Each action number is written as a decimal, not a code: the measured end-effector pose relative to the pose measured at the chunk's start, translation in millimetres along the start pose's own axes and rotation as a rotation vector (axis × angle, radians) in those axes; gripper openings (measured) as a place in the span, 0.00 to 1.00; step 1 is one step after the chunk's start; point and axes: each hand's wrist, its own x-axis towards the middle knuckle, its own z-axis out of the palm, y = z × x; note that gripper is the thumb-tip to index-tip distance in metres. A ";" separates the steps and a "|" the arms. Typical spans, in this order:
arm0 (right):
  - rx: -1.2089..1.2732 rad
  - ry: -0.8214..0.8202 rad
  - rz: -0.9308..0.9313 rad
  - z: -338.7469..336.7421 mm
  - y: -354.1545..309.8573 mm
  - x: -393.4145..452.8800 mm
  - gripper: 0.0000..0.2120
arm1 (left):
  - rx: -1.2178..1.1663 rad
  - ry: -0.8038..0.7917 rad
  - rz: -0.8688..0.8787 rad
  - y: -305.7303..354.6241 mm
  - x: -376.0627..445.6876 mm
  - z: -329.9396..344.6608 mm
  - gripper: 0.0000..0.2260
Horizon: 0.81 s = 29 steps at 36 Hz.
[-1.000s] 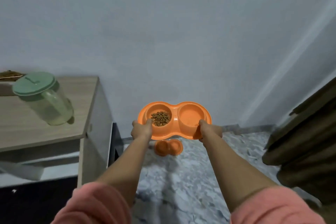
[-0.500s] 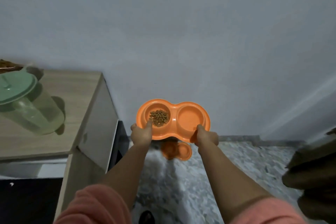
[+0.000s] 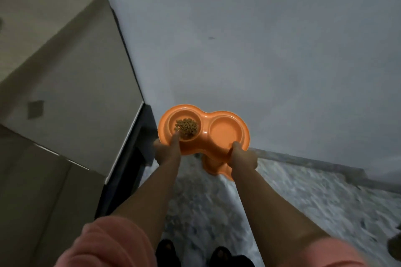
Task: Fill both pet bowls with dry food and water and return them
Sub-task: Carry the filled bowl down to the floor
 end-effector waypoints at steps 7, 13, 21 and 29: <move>-0.015 -0.081 0.037 78.6 81.2 83.9 0.33 | 0.009 0.059 0.034 -98.7 91.2 35.1 0.29; 0.041 -0.162 -0.013 173.5 159.0 191.1 0.41 | -0.066 0.076 -0.090 -185.7 194.9 67.4 0.33; -0.031 -0.127 -0.032 230.8 192.7 233.7 0.32 | -0.037 0.057 -0.143 -256.9 298.3 96.0 0.33; -0.030 -0.148 0.024 290.3 217.6 274.7 0.31 | 0.051 0.063 -0.166 -284.4 357.5 98.5 0.27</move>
